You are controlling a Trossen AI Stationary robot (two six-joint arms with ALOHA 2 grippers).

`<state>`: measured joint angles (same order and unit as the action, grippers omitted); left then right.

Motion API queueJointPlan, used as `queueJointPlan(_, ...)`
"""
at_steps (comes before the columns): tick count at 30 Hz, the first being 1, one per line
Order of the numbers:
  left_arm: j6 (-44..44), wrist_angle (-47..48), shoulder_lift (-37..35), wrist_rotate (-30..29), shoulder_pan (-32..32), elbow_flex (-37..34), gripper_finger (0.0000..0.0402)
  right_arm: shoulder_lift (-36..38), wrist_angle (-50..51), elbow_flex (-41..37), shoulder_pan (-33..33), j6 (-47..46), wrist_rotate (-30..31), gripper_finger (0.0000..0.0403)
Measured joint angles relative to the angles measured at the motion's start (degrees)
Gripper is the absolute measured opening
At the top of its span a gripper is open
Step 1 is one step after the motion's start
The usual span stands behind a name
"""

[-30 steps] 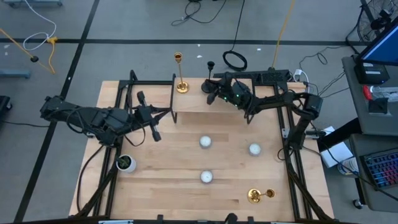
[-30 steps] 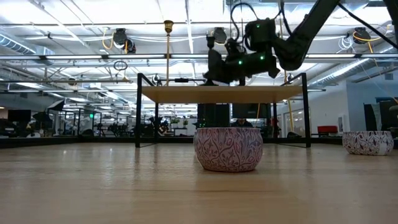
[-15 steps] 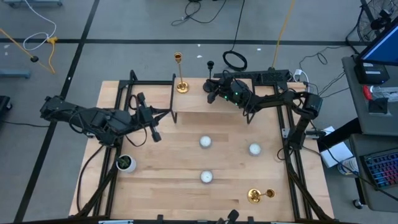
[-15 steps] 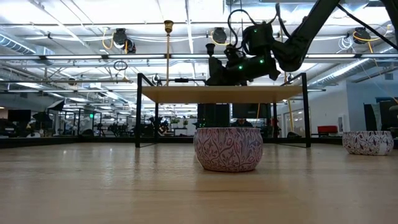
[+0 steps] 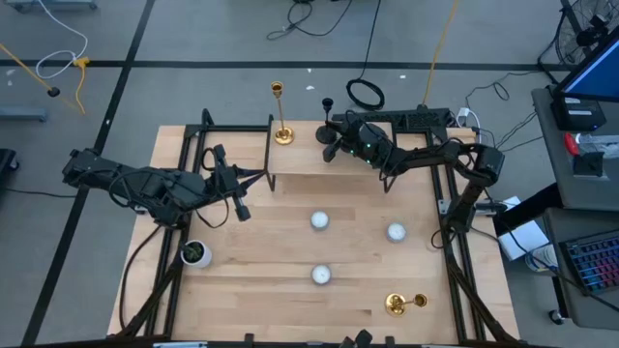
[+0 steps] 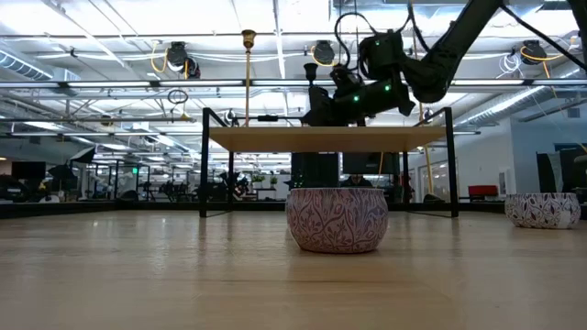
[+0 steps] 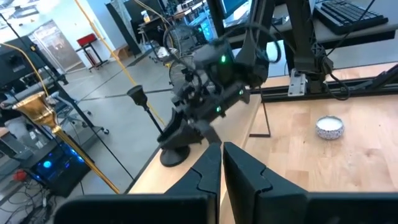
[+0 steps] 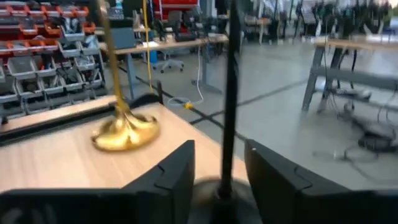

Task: Pick & Place candle stick holders
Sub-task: Put the golden candle holder on the shelf

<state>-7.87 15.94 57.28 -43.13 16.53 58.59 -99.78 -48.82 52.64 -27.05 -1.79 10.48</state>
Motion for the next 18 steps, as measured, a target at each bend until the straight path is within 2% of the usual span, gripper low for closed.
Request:
queueJointPlan(7, 2.2, 2.5, 0.0, -0.1, 0.8, 0.0, 0.0026, 7.0, 9.3, 0.0, 3.0, 3.4, 0.2, 0.0195)
queueJointPlan(13, 2.9, 2.5, -0.3, -0.1, 3.1, 0.0, 0.0026, 15.7, 27.7, 0.0, 7.7, 4.0, 3.3, 0.0222)
queueJointPlan(18, 3.6, 2.7, -1.1, -0.5, 5.3, 0.0, 0.0026, 23.1, 40.8, 0.0, 12.7, 2.9, 3.3, 0.0228)
